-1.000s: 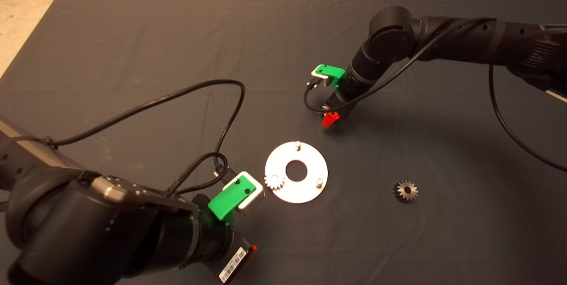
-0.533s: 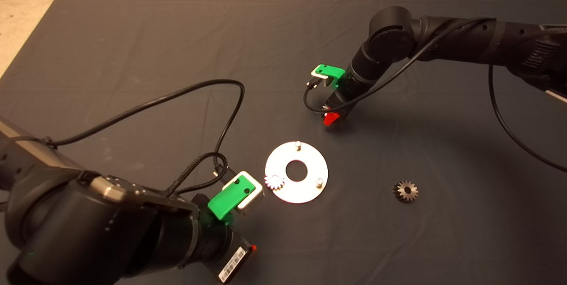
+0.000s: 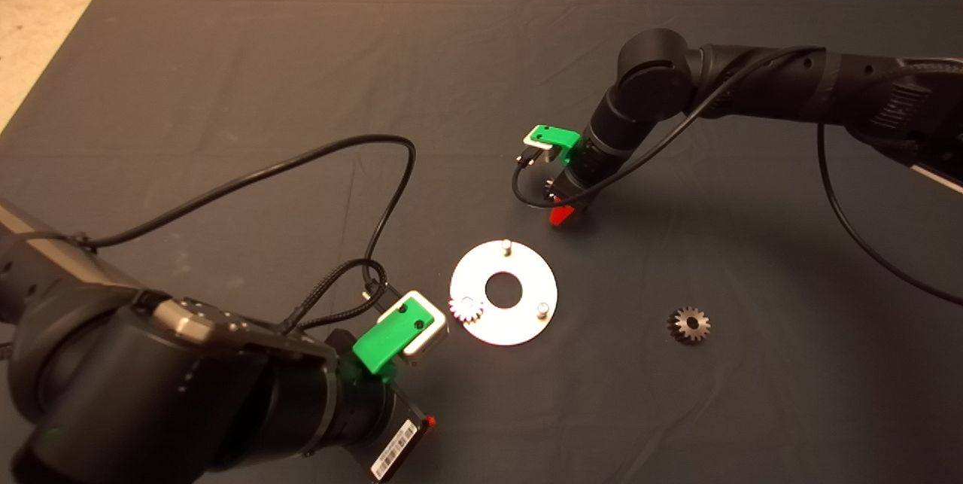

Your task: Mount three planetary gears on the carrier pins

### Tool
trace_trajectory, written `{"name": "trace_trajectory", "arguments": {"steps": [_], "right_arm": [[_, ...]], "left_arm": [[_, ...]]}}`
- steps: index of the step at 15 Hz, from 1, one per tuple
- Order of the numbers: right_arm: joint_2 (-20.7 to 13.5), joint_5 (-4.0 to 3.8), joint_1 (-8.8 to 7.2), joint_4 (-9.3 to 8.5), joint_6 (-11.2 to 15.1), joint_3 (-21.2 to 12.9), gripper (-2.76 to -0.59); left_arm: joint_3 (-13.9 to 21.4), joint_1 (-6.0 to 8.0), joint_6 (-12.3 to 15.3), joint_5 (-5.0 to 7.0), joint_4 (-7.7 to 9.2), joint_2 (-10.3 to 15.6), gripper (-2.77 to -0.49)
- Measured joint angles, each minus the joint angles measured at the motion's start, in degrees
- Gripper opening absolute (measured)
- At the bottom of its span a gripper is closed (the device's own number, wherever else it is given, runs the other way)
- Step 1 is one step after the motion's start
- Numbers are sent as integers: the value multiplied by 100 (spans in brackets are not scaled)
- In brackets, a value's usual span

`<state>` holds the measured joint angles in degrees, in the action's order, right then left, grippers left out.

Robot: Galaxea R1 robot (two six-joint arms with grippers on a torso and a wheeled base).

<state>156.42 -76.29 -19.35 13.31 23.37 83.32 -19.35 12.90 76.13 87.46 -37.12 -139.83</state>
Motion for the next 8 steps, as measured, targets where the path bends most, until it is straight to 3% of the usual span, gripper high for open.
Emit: {"name": "trace_trajectory", "arguments": {"steps": [3, 6, 8], "right_arm": [[23, 0, 0, 0, -9, 28, -181], [130, 5, 0, 2, -248, 236, -183], [199, 0, -2, 11, -260, 325, -196]], "left_arm": [[0, 2, -6, 0, 0, 1, -180], [0, 2, -22, 0, 0, 1, -180], [0, 2, -33, 0, 0, 6, -180]]}}
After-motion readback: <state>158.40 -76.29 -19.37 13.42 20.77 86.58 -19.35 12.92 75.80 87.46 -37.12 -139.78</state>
